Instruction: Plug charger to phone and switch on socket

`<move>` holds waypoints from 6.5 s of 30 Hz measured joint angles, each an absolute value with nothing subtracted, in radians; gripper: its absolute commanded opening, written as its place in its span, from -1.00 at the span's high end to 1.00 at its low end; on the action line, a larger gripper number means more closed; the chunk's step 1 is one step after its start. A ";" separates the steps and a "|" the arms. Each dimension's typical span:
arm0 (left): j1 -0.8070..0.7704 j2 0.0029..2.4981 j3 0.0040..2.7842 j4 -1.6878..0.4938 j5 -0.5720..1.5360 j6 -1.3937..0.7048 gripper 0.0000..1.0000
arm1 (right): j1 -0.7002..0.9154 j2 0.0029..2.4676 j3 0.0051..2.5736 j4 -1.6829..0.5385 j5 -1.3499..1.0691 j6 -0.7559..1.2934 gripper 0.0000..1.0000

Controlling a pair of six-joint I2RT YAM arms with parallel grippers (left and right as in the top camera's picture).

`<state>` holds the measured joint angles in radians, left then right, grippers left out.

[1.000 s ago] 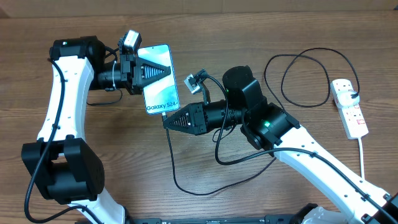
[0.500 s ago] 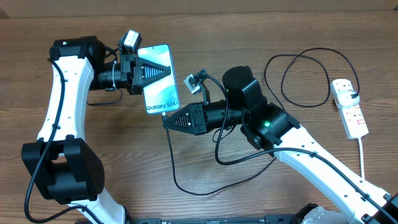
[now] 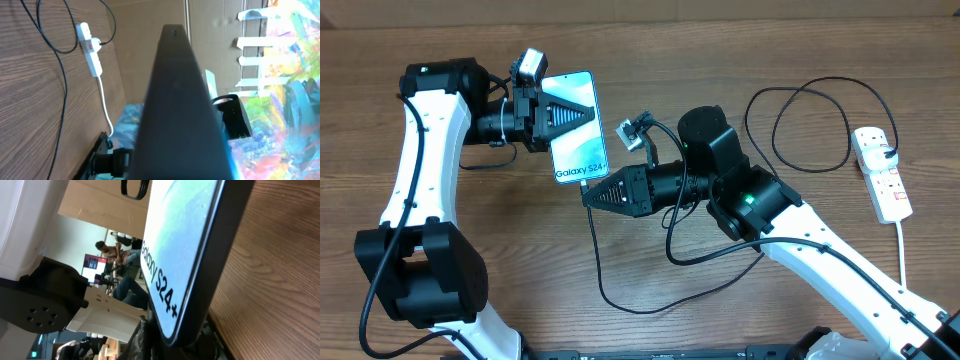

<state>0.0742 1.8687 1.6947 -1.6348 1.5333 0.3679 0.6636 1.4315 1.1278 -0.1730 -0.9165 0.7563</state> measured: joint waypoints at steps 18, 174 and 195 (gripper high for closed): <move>0.074 1.869 1.695 -1.636 1.533 0.368 0.92 | 0.664 1.431 1.128 -0.173 -0.915 0.756 0.93; -0.007 1.869 1.695 -1.626 1.457 0.342 0.92 | 0.621 1.431 1.123 -0.254 -1.043 0.725 0.92; -0.002 1.869 1.699 -1.635 1.455 0.342 0.91 | 0.612 1.448 1.109 -0.180 -1.090 0.749 0.90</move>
<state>-0.0021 1.8687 1.6989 -1.6352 1.4551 0.3424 0.6121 1.4479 1.1091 -0.1799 -1.0897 0.7490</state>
